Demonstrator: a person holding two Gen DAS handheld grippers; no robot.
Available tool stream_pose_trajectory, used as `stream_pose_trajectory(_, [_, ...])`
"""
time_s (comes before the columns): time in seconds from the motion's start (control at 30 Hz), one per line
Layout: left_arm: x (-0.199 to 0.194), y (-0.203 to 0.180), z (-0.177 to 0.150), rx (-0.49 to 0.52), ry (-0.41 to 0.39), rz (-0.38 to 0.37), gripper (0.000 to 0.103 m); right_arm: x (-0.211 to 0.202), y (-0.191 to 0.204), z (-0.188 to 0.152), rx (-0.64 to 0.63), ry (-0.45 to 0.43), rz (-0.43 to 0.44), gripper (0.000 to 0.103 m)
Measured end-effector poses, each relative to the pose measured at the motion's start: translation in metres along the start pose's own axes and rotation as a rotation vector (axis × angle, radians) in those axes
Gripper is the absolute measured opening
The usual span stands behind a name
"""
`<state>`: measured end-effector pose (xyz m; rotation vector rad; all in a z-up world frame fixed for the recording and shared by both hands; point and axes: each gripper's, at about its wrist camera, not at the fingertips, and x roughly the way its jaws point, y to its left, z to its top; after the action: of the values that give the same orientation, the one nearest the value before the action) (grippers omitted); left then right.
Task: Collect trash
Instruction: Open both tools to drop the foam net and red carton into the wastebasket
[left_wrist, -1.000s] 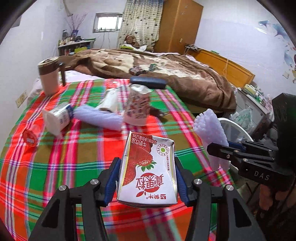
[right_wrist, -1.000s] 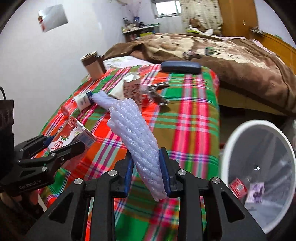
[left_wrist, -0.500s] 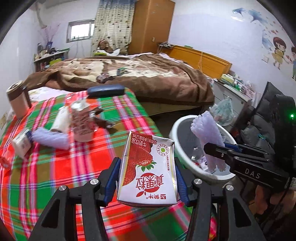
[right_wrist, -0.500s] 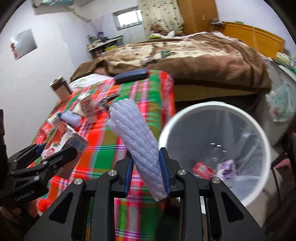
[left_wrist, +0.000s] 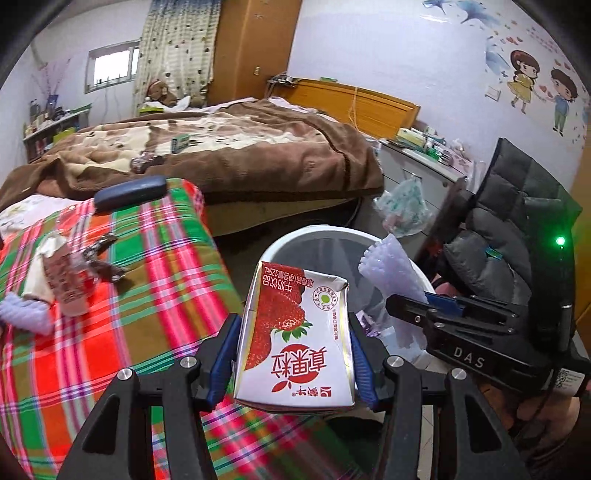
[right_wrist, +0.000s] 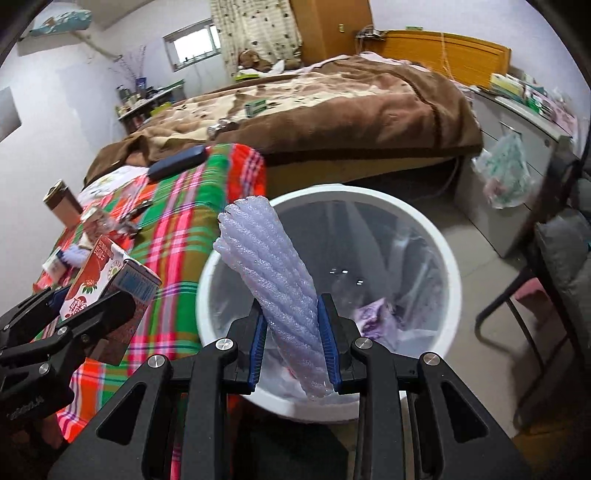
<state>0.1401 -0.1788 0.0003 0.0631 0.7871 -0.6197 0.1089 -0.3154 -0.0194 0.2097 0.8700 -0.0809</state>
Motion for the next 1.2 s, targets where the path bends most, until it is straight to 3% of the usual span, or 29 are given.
stream_pose_trajectory(0.53, [0.052,-0.018,0.012,0.018,0.062,-0.041,0.055,0.022,-0.030,-0.001,0.031,0.037,-0.089,0.029])
stream_pose_trajectory(0.7, [0.060,-0.019,0.015,0.005,0.066,-0.058,0.057,0.027,-0.037,-0.001,0.033,0.048,-0.120,0.041])
stream_pose_trajectory(0.77, [0.060,-0.019,0.015,0.004,0.064,-0.068,0.064,0.026,-0.040,-0.001,0.048,0.042,-0.119,0.058])
stream_pose_trajectory(0.8, [0.060,-0.018,0.015,-0.001,0.064,-0.072,0.064,0.026,-0.041,-0.001,0.057,0.040,-0.113,0.060])
stream_pose_trajectory(1.2, [0.037,-0.014,0.010,0.003,0.035,-0.036,0.064,0.015,-0.033,-0.002,0.065,0.002,-0.103,0.061])
